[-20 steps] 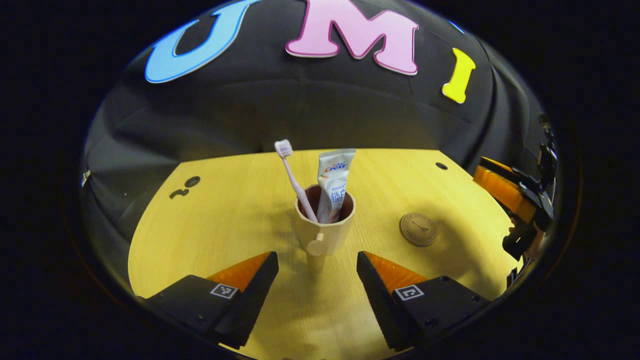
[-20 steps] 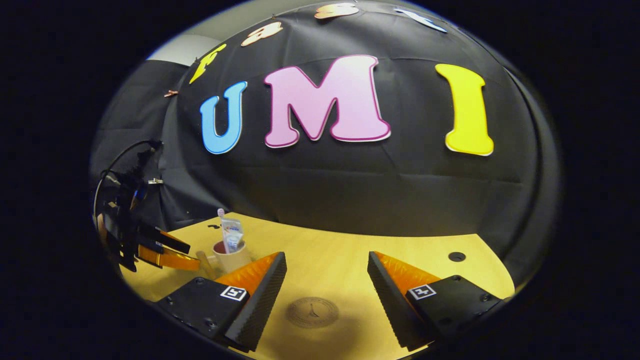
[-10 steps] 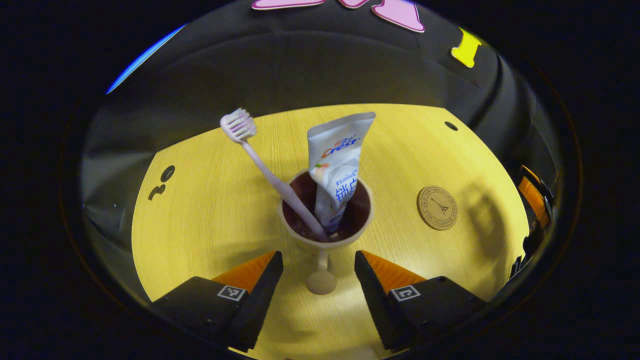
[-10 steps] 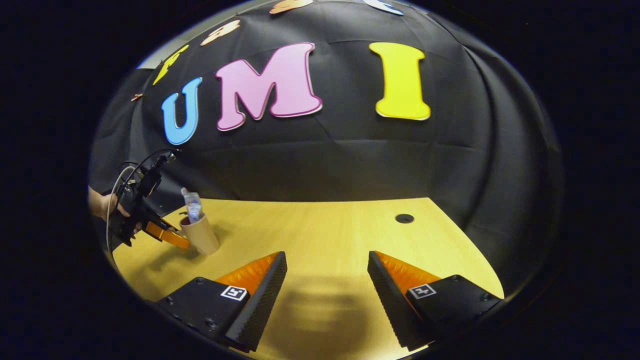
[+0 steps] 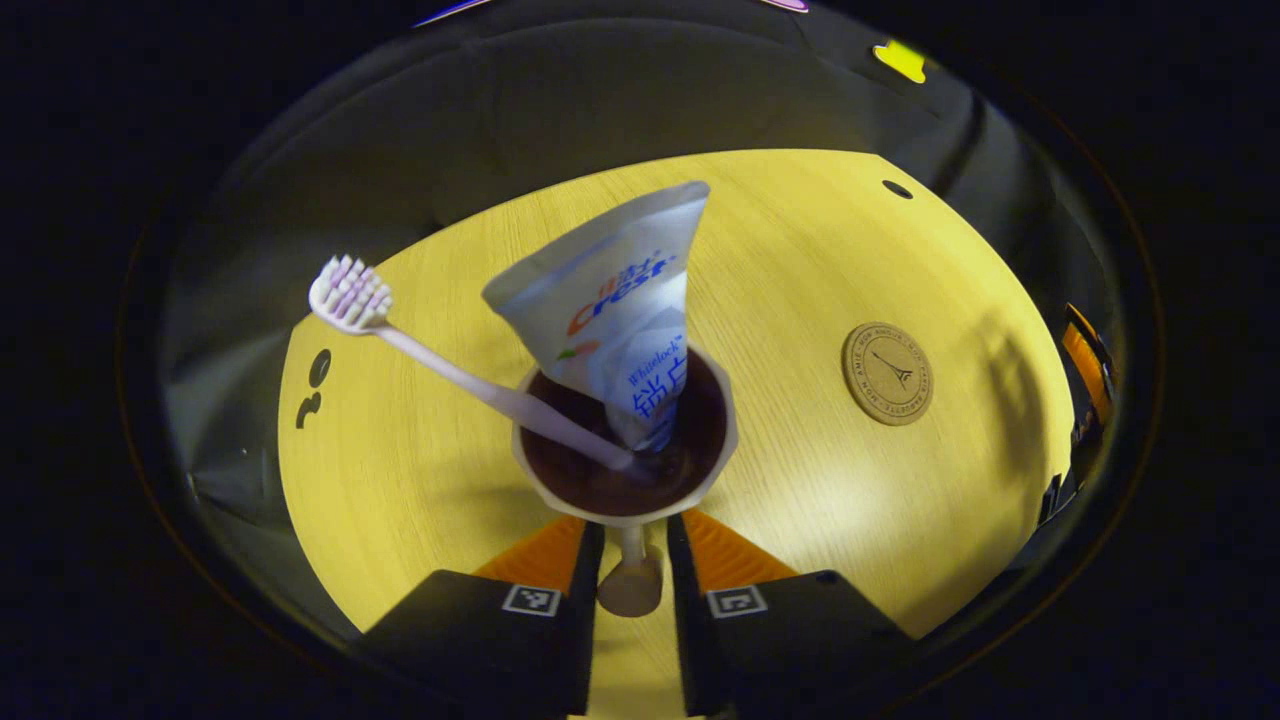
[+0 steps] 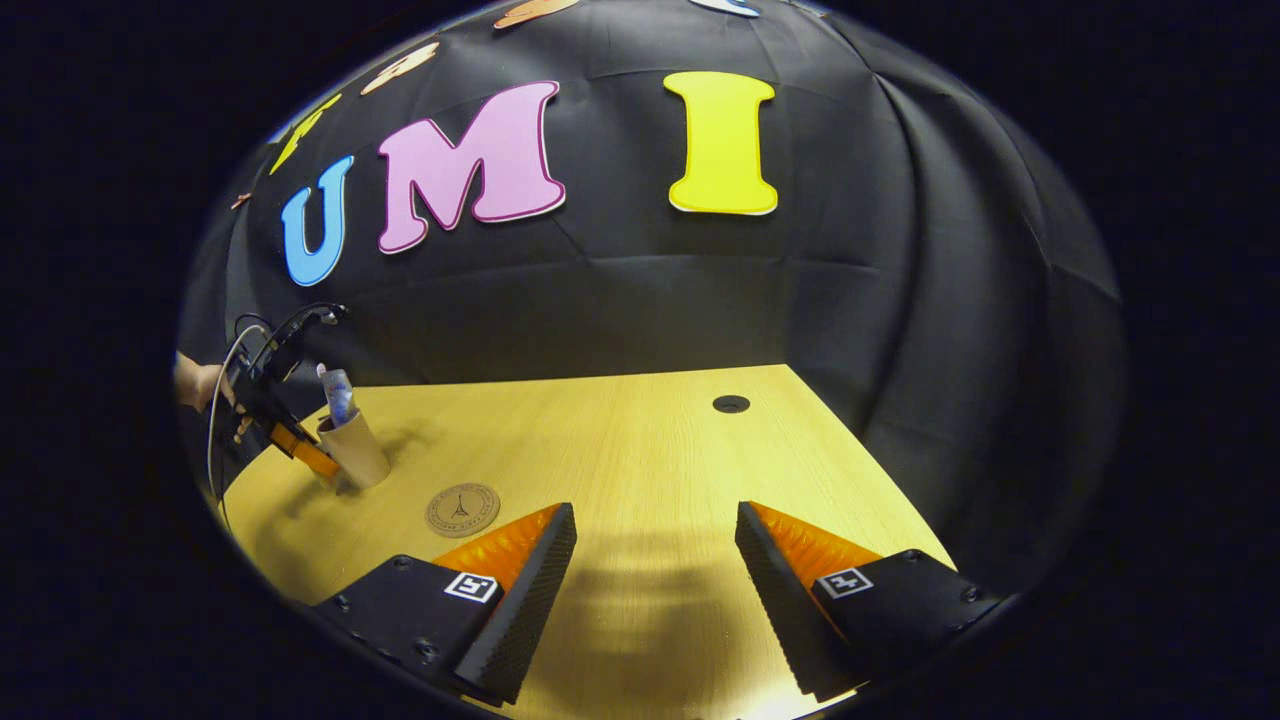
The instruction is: Put the toothbrush and toothpaste on the desktop into the cup, then pick up the cup and place it on the coaster on the desktop.
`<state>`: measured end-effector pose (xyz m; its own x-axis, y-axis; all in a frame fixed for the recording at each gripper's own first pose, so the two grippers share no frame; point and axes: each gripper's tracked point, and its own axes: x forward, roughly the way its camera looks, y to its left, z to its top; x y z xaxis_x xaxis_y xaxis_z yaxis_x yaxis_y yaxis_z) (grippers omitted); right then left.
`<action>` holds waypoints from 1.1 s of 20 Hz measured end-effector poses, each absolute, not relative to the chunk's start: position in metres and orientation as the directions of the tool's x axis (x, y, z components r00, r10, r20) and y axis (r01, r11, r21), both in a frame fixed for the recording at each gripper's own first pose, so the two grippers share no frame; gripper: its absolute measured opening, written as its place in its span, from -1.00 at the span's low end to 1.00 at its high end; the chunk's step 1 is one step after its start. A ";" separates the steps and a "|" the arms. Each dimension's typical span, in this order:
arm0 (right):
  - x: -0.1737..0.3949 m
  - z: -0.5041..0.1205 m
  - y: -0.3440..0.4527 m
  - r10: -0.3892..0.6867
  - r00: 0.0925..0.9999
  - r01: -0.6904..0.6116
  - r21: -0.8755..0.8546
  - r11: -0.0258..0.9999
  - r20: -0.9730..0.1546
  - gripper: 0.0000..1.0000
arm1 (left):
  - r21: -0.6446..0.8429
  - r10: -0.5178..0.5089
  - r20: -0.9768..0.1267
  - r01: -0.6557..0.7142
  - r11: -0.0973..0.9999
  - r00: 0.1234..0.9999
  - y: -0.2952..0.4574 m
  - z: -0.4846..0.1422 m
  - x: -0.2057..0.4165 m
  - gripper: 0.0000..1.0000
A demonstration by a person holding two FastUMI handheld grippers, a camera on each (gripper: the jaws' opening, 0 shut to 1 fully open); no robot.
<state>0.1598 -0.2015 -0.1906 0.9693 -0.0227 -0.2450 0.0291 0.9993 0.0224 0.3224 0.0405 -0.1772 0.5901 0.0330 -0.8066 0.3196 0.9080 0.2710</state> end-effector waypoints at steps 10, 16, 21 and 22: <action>0.146 -0.192 -0.182 0.021 0.962 -0.017 0.019 1.000 -0.273 0.97 | 0.194 0.012 -0.802 0.241 0.951 0.598 0.031 -0.178 0.316 -0.53; 0.138 -0.192 -0.184 0.019 0.959 -0.014 0.021 1.000 -0.282 0.97 | 0.209 0.000 -0.772 0.254 0.944 0.635 0.016 -0.162 0.311 -0.52; 0.137 -0.188 -0.187 0.004 0.959 0.003 0.027 1.000 -0.282 0.97 | 0.210 -0.055 -0.760 0.325 0.922 0.648 -0.024 -0.143 0.309 -0.53; 0.135 -0.188 -0.188 0.002 0.959 0.006 0.028 1.000 -0.282 0.97 | 0.210 -0.068 -0.761 0.344 0.915 0.645 -0.031 -0.140 0.303 -0.53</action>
